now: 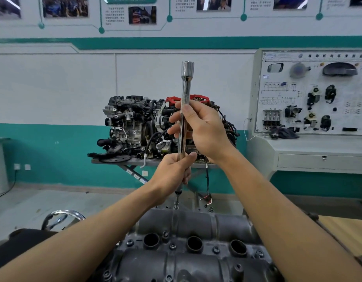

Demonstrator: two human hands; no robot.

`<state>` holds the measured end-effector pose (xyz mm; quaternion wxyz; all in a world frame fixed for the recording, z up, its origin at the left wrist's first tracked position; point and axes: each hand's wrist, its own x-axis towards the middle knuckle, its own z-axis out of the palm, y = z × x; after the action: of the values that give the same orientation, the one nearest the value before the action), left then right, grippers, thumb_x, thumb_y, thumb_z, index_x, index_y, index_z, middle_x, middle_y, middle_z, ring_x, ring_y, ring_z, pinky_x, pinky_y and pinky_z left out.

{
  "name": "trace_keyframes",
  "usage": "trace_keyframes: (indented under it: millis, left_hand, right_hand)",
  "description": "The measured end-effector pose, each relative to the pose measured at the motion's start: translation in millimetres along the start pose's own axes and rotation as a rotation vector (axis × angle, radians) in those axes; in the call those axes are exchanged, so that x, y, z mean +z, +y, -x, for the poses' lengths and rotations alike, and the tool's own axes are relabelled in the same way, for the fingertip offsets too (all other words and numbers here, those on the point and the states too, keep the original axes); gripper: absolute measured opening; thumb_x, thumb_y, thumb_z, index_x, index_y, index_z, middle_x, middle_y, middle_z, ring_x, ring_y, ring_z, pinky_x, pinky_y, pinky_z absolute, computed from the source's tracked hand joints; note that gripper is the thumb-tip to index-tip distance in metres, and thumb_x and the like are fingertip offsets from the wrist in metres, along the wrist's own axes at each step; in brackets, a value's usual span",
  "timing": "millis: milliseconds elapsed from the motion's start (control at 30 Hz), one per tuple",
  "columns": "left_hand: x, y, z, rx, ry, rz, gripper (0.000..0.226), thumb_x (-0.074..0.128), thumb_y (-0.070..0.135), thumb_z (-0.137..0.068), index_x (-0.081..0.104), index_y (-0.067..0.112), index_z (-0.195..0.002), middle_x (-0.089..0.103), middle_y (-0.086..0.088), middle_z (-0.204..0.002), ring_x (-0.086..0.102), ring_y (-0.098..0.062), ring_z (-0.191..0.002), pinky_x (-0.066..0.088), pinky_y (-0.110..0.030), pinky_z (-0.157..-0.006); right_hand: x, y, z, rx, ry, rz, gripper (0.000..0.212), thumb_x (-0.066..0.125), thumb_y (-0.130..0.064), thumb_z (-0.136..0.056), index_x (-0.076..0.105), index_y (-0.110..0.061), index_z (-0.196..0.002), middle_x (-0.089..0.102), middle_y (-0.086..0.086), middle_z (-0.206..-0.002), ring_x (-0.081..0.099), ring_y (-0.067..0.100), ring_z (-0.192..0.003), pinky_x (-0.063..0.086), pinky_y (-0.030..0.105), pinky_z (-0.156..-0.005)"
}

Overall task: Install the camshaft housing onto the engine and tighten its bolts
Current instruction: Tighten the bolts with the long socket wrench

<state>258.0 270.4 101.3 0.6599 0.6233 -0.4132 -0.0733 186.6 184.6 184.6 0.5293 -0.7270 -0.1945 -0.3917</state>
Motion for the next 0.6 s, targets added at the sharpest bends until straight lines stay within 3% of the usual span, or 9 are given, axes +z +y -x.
trace_keyframes:
  millis: [200,333,467,600]
  left_hand:
    - [-2,1,1,0.001,-0.006,-0.044,0.047,0.054,0.034,-0.102,0.046,0.018,-0.059,0.046,0.001,-0.053,0.042,-0.015,-0.050,0.035,-0.040,-0.062]
    - [-5,5,3,0.067,-0.037,-0.112,0.046,0.053,0.029,-0.103,0.048,0.012,-0.061,0.050,-0.005,-0.055,0.048,-0.019,-0.053,0.042,-0.038,-0.064]
    - [-12,4,5,0.129,-0.034,-0.244,0.048,0.058,0.031,-0.101,0.057,-0.002,-0.066,0.060,-0.024,-0.059,0.055,-0.029,-0.053,0.045,-0.036,-0.058]
    - [-24,5,5,0.145,-0.066,-0.413,0.038,0.069,0.032,-0.093,0.067,0.002,-0.071,0.072,-0.008,-0.062,0.065,-0.020,-0.052,0.054,-0.033,-0.058]
  right_hand:
    - [-6,5,4,0.054,-0.033,-0.064,0.019,0.044,-0.014,-0.106,0.063,-0.015,-0.104,0.071,-0.002,-0.085,0.073,0.019,-0.076,0.059,0.039,-0.077]
    - [-7,8,5,0.080,0.003,-0.104,0.020,0.044,-0.016,-0.106,0.063,-0.012,-0.110,0.071,0.001,-0.089,0.073,0.022,-0.079,0.059,0.041,-0.079]
    - [-3,8,6,0.077,0.022,-0.104,0.019,0.043,-0.016,-0.107,0.063,-0.013,-0.109,0.071,0.002,-0.090,0.073,0.021,-0.079,0.060,0.039,-0.077]
    - [-4,8,7,0.051,0.001,-0.131,0.020,0.045,-0.015,-0.106,0.064,-0.016,-0.106,0.071,0.000,-0.090,0.073,0.020,-0.077,0.060,0.037,-0.075]
